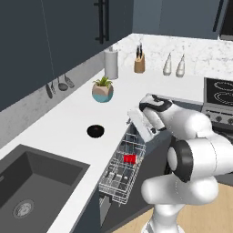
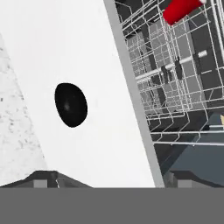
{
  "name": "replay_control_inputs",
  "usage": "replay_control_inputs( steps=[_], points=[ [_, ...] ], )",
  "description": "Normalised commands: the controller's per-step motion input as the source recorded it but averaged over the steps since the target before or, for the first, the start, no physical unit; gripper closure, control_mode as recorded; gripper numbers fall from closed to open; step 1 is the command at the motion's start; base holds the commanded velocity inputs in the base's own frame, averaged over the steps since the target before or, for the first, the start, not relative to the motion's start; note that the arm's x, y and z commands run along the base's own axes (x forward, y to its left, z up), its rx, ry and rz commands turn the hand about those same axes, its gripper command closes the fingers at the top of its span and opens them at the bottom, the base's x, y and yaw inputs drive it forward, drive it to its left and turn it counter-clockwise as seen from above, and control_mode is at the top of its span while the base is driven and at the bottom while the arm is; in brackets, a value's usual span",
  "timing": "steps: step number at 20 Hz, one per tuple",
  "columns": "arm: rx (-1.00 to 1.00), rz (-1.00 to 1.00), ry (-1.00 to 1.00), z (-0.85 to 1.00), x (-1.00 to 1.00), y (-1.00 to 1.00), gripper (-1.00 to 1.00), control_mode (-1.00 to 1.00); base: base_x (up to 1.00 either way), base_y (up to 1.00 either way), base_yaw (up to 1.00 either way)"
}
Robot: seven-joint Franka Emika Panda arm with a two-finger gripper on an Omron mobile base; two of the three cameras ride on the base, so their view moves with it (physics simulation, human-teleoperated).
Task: Pick up the cup and bowl from the counter, place them in the dishwasher, and close the dishwasher door.
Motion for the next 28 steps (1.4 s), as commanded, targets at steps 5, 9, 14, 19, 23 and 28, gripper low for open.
replay_control_inputs(
  steps=[5, 9, 14, 19, 23, 28],
  points=[
    [-0.26, 0.14, 0.00, -0.07, 0.18, 0.68, -1.00, -1.00, 0.00, 0.00, 0.00],
    [-0.12, 0.05, 0.04, -0.25, 0.51, 0.47, -1.00, -1.00, 0.00, 0.00, 0.00],
    [-0.09, 0.02, 0.09, -0.40, 0.49, 0.41, -1.00, -1.00, 0.00, 0.00, 0.00],
    [-0.07, 0.00, 0.07, -0.36, 0.54, 0.34, -1.00, -1.00, 0.00, 0.00, 0.00],
    [-0.06, 0.00, 0.08, -0.32, 0.57, 0.24, -1.00, -1.00, 0.00, 0.00, 0.00],
    [-0.06, 0.00, 0.07, -0.33, 0.46, 0.12, -1.00, -1.00, 0.00, 0.00, 0.00]
  ],
)
